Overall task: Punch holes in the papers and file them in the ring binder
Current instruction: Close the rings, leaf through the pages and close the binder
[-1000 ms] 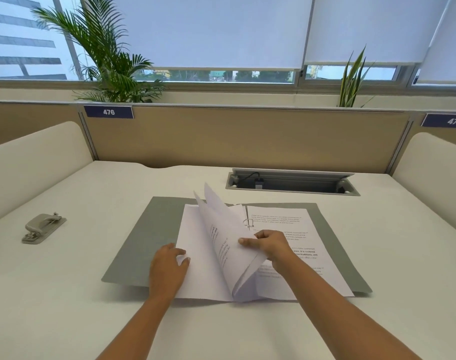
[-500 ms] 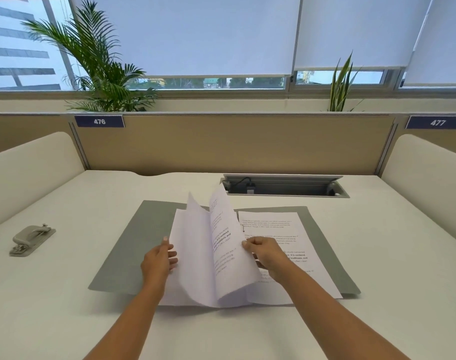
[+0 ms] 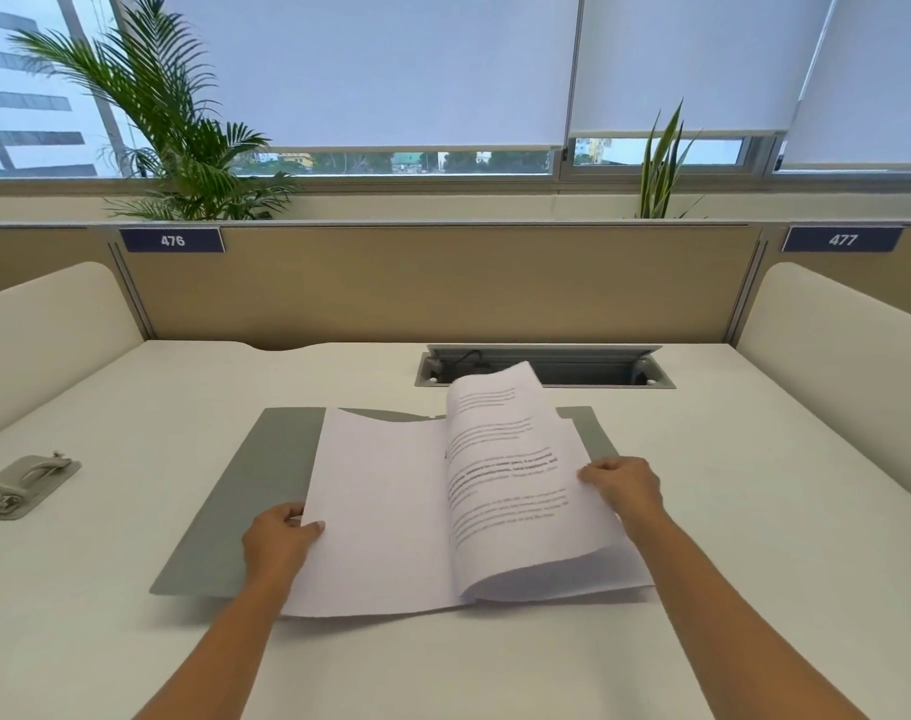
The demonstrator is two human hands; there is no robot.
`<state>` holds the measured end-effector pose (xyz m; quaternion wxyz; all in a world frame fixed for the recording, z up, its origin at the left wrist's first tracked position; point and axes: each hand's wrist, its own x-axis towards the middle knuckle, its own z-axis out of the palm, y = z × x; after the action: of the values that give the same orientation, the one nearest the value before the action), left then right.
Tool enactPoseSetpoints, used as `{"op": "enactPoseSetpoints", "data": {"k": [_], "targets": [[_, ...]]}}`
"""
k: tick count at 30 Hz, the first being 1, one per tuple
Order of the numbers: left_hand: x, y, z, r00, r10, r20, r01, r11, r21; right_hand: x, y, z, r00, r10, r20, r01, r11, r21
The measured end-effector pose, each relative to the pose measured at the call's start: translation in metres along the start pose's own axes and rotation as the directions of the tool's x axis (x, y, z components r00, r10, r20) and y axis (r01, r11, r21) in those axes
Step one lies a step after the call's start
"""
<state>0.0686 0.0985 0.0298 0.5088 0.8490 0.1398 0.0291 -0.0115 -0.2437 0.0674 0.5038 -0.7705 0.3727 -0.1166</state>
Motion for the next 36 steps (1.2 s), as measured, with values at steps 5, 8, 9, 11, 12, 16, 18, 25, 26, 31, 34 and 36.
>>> {"op": "enactPoseSetpoints", "data": {"k": [5, 8, 9, 11, 12, 16, 18, 25, 26, 31, 34, 36], "targets": [[0.004, -0.010, -0.003, 1.000, 0.015, -0.010, -0.014, 0.999, 0.041, 0.004, 0.020, -0.023, 0.994, 0.063, -0.093, -0.076, 0.987, -0.141], [0.005, -0.015, -0.003, 1.000, 0.017, -0.016, -0.016, 0.998, 0.067, 0.002, 0.029, -0.025, 0.993, 0.079, -0.089, -0.098, 0.969, -0.227], [0.004, -0.016, -0.003, 1.000, 0.018, -0.018, -0.016, 0.997, 0.074, 0.001, 0.032, -0.024, 0.992, 0.086, -0.088, -0.105, 0.963, -0.250], [0.004, -0.017, -0.003, 1.000, 0.013, -0.027, -0.011, 0.997, 0.073, -0.001, 0.036, -0.019, 0.991, 0.095, -0.096, -0.120, 0.948, -0.293], [0.005, -0.018, -0.003, 0.999, 0.008, -0.031, -0.006, 0.998, 0.069, -0.002, 0.037, -0.018, 0.990, 0.097, -0.106, -0.126, 0.940, -0.317], [0.006, -0.022, -0.005, 0.999, -0.002, -0.036, 0.004, 0.998, 0.055, -0.006, 0.039, -0.012, 0.988, 0.013, -0.152, -0.081, 0.889, -0.450], [0.007, -0.024, -0.005, 0.999, -0.006, -0.032, 0.007, 0.999, 0.046, -0.006, 0.041, -0.008, 0.985, -0.122, -0.120, 0.041, 0.851, -0.524], [0.011, -0.027, -0.004, 0.999, -0.030, -0.018, 0.030, 1.000, 0.006, -0.012, 0.054, 0.026, 0.929, -0.340, 0.145, 0.365, 0.783, -0.503], [0.012, -0.028, -0.004, 0.999, -0.036, -0.013, 0.036, 0.999, 0.002, -0.012, 0.057, 0.028, 0.923, -0.342, 0.178, 0.382, 0.751, -0.538], [0.012, -0.026, -0.006, 0.998, -0.063, -0.002, 0.063, 0.998, -0.026, -0.013, 0.060, 0.029, 0.905, -0.366, 0.216, 0.418, 0.673, -0.611], [0.013, -0.021, -0.009, 0.997, -0.079, 0.021, 0.080, 0.995, -0.066, -0.015, 0.052, 0.028, 0.917, -0.323, 0.233, 0.393, 0.640, -0.660], [0.013, -0.015, -0.011, 0.997, -0.067, 0.038, 0.070, 0.995, -0.072, -0.018, 0.040, 0.030, 0.920, -0.299, 0.252, 0.387, 0.603, -0.697]]}}
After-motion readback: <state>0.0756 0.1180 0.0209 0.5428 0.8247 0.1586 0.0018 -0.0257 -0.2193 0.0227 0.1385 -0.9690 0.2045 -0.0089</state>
